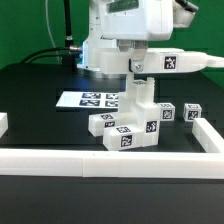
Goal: Assemble chair
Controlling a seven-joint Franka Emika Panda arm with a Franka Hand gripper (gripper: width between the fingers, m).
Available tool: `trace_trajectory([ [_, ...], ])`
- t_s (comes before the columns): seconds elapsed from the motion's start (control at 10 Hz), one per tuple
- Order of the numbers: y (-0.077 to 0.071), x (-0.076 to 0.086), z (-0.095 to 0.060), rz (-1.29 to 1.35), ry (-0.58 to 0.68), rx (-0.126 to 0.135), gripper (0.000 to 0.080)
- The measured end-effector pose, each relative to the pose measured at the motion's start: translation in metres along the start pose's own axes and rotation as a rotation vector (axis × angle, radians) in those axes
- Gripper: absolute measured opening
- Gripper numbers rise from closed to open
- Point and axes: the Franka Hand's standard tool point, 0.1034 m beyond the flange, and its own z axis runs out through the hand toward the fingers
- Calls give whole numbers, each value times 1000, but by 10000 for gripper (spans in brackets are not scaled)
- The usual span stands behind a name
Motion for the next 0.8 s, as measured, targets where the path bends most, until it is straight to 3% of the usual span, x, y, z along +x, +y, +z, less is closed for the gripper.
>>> trace_trajectory([
  [0.3,-2,-11,3,-4,-1,-3,284],
  [0.8,0,-10,8,-42,2,-12,284],
])
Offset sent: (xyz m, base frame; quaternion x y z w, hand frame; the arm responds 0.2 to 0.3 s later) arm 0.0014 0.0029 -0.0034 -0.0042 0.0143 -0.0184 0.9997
